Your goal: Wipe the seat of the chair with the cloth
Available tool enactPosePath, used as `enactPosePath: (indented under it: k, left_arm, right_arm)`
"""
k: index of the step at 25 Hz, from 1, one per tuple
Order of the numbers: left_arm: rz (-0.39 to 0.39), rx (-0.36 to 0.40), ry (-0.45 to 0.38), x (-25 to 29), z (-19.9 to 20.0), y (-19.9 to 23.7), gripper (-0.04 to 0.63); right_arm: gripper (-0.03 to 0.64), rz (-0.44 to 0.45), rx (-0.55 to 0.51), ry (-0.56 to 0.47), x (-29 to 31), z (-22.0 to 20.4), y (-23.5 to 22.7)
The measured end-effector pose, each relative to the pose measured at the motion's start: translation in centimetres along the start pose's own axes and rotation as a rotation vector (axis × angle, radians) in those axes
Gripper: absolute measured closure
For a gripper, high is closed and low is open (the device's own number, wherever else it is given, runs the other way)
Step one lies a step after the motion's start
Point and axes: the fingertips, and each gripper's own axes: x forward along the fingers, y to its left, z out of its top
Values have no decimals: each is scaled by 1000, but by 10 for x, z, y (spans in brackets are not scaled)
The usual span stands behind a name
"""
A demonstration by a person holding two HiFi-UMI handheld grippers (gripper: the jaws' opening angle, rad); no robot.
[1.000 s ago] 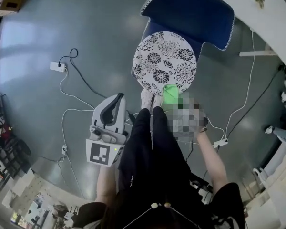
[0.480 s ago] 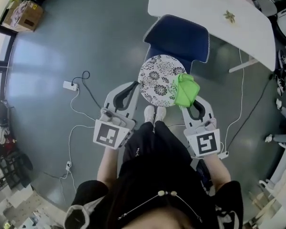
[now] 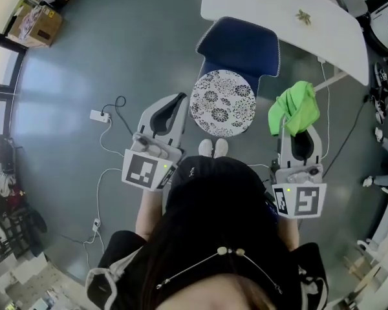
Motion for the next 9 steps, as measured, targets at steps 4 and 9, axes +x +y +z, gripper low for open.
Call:
enactPosePath:
  k: [4,9]
  left_arm:
    - [4,-1,1,-6,0,-3,589]
    - [-6,-3,4,-8,-5,-12,589]
  right_arm:
    - [566,-38,34,4,-13,-5,-6]
    - [566,-46,63,9,-24,-11,-13]
